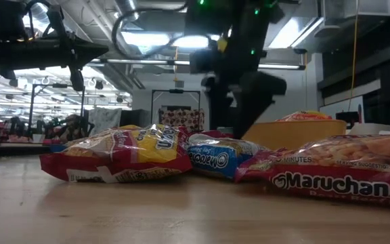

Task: Sort Maruchan noodles
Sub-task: Put the top red noodle pack into the blue bin, then put the right red noodle pack into the blue bin

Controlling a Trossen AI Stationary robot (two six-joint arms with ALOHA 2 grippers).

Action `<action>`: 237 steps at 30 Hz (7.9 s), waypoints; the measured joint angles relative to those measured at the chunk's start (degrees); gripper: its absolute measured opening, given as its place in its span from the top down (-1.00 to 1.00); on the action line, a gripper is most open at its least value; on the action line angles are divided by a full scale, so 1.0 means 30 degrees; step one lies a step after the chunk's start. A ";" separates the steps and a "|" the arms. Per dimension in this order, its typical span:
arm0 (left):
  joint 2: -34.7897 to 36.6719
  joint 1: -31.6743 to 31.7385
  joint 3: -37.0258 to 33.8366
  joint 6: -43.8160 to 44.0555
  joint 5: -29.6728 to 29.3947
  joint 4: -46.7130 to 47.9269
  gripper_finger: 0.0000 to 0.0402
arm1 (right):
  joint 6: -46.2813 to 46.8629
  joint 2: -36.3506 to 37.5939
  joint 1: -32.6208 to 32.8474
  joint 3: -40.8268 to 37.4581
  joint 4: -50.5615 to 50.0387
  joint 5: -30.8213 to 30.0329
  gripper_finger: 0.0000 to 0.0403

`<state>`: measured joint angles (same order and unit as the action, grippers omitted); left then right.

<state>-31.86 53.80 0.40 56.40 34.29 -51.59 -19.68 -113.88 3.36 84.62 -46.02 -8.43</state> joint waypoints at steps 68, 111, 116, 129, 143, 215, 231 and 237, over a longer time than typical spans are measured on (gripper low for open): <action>0.0000 0.0000 0.0000 0.0000 0.0390 0.0000 1.00 | -0.2331 -0.2201 -0.7264 1.3049 -0.9574 -0.4174 1.00; 0.0000 0.0004 0.0000 -0.1020 -0.1344 0.1086 1.00 | -0.8240 0.0801 -1.1290 0.0124 -0.0400 -0.2831 1.00; 0.0000 0.0001 -0.0006 -0.1020 -0.1337 0.1078 1.00 | -0.8092 0.0808 -1.1417 0.0124 -0.1290 -0.1846 0.87; 0.0000 0.0000 0.0000 -0.1008 -0.1337 0.1064 1.00 | -0.5201 0.0983 -1.1630 0.2950 -0.4631 -0.0371 -0.01; 0.0000 0.0007 0.0000 -0.0932 -0.1045 0.1049 1.00 | 0.2244 0.0976 -0.5645 0.3461 -0.9668 0.9624 -0.03; 0.0000 0.0005 0.0000 -0.0342 -0.1538 0.2215 0.53 | 1.6990 0.3220 0.8016 -0.8110 0.4867 0.7815 0.95; 0.0000 0.0000 0.0000 -0.0343 -0.1040 0.2208 0.53 | 1.7350 0.5790 0.7578 -0.5435 0.0103 0.8703 1.00; 0.0000 0.0005 0.0000 -0.0342 -0.1023 0.2200 0.53 | 1.8040 0.7623 0.6419 -0.5377 -0.0677 0.7648 1.00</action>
<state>-31.86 53.82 0.40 55.37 31.22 -44.99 34.44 -91.02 22.61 68.49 -48.05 14.52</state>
